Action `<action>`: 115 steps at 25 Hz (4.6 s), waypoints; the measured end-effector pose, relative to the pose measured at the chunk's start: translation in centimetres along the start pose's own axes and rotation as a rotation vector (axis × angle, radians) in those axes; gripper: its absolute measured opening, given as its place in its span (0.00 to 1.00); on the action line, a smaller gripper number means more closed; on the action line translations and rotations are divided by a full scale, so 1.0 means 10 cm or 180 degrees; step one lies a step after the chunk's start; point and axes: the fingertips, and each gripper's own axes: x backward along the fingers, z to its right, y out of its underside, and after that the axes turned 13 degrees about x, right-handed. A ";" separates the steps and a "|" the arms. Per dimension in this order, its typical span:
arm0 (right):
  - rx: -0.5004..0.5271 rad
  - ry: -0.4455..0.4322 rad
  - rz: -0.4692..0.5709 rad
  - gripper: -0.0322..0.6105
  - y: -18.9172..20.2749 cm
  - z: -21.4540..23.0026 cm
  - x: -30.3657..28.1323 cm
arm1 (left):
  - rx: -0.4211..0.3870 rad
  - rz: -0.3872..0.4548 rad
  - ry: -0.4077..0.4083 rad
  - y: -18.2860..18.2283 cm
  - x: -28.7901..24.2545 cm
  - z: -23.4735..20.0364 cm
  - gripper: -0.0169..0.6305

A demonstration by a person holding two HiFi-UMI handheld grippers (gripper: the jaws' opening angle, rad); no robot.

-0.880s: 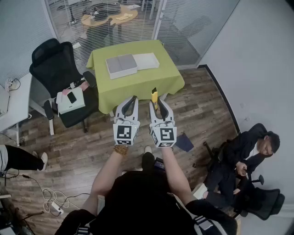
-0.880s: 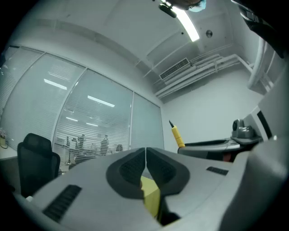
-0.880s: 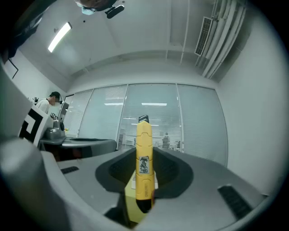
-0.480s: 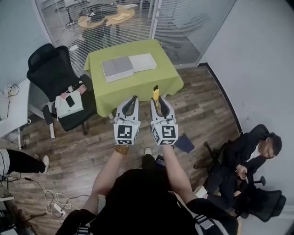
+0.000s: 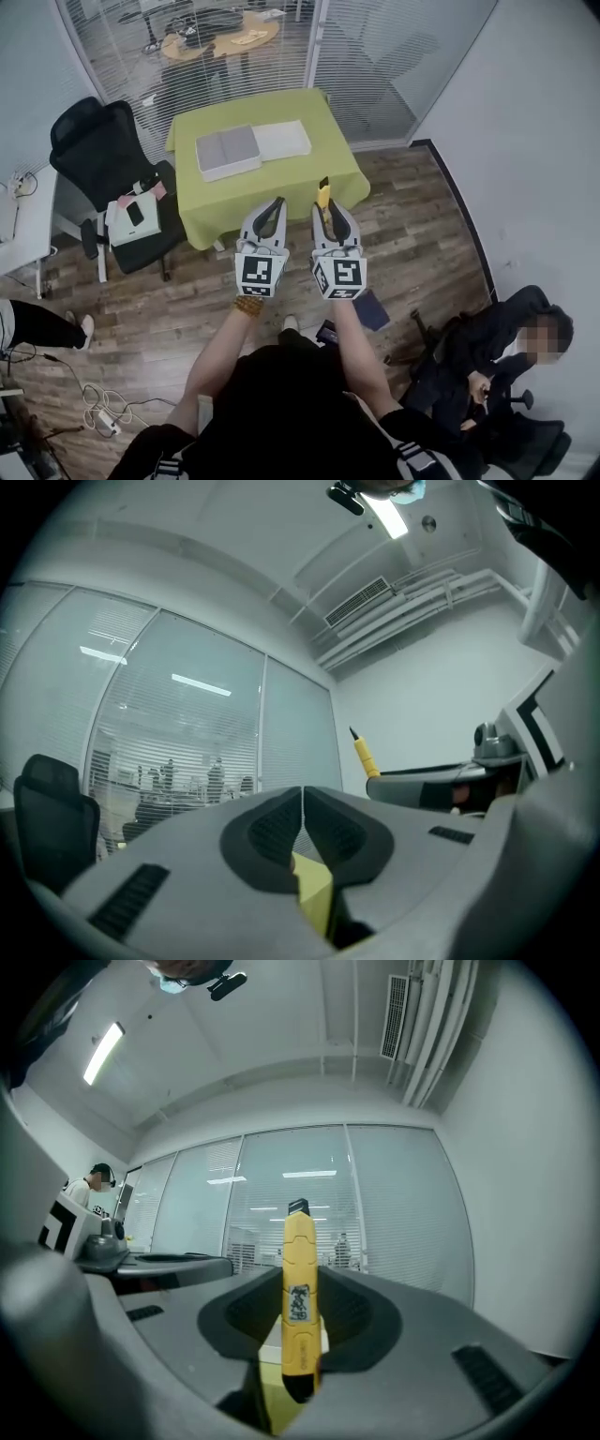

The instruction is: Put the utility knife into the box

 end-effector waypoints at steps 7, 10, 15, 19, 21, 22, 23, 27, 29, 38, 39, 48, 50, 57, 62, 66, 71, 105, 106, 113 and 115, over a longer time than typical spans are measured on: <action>-0.0082 -0.0062 -0.0011 0.22 0.25 0.49 -0.14 | -0.0059 -0.0033 -0.0051 0.14 -0.46 0.18 0.05; -0.0142 -0.0064 -0.0016 0.22 0.32 0.60 -0.23 | -0.0079 -0.0075 -0.0047 0.22 -0.59 0.22 0.05; -0.0104 -0.0199 -0.0005 0.22 0.37 0.67 -0.39 | -0.0051 -0.0065 -0.0119 0.28 -0.78 0.20 0.05; -0.0063 -0.0321 0.0017 0.22 0.38 0.70 -0.62 | -0.0024 -0.0018 -0.0219 0.28 -0.95 0.05 0.05; -0.0038 -0.0352 0.0029 0.22 0.39 0.74 -0.73 | -0.0003 -0.0003 -0.0250 0.31 -1.06 -0.02 0.05; -0.0023 -0.0365 0.0031 0.22 0.41 0.76 -0.79 | 0.0008 0.0001 -0.0260 0.33 -1.12 -0.06 0.05; -0.0011 -0.0379 0.0030 0.22 0.43 0.79 -0.86 | 0.0018 0.0001 -0.0270 0.35 -1.19 -0.10 0.05; -0.0013 -0.0415 -0.0003 0.22 0.59 0.92 -1.23 | 0.0058 0.0005 -0.0294 0.46 -1.53 -0.29 0.05; -0.0005 -0.0437 -0.0016 0.22 0.67 0.99 -1.39 | 0.0078 0.0012 -0.0316 0.52 -1.71 -0.38 0.05; 0.0103 -0.0561 -0.0082 0.22 0.81 1.43 -2.37 | 0.0216 0.0049 -0.0466 0.59 -2.68 -0.91 0.05; 0.0104 -0.0572 -0.0084 0.22 0.83 1.47 -2.48 | 0.0228 0.0056 -0.0489 0.60 -2.77 -0.97 0.05; 0.0141 -0.0758 -0.0097 0.22 0.97 1.58 -3.35 | 0.0293 0.0105 -0.0720 0.67 -3.40 -1.60 0.05; 0.0136 -0.0787 -0.0072 0.22 0.98 1.59 -3.51 | 0.0279 0.0104 -0.0740 0.69 -3.51 -1.70 0.05; 0.0028 -0.0998 -0.0028 0.22 0.93 1.45 -4.00 | 0.0189 0.0069 -0.0933 0.57 -3.59 -2.04 0.05; -0.0019 -0.1365 0.0126 0.22 0.90 1.19 -4.35 | 0.0103 0.0154 -0.1350 0.53 -3.51 -2.44 0.05; -0.0005 -0.1668 0.0243 0.22 0.89 1.07 -4.58 | 0.0024 0.0223 -0.1636 0.50 -3.49 -2.62 0.05; 0.0033 -0.2020 0.0326 0.22 0.88 0.91 -4.81 | -0.0047 0.0295 -0.1976 0.48 -3.41 -2.82 0.05; 0.0071 -0.2337 0.0269 0.22 1.04 0.58 -5.12 | -0.0133 0.0217 -0.2201 0.53 -3.27 -2.99 0.05; 0.0072 -0.2344 0.0258 0.22 1.05 0.57 -5.12 | -0.0133 0.0213 -0.2202 0.53 -3.26 -2.99 0.05; 0.0111 -0.2409 0.0171 0.22 1.17 0.52 -5.12 | -0.0133 0.0179 -0.2218 0.57 -3.24 -2.95 0.05; 0.0113 -0.2415 0.0135 0.22 1.23 0.52 -5.11 | -0.0135 0.0168 -0.2222 0.58 -3.22 -2.94 0.05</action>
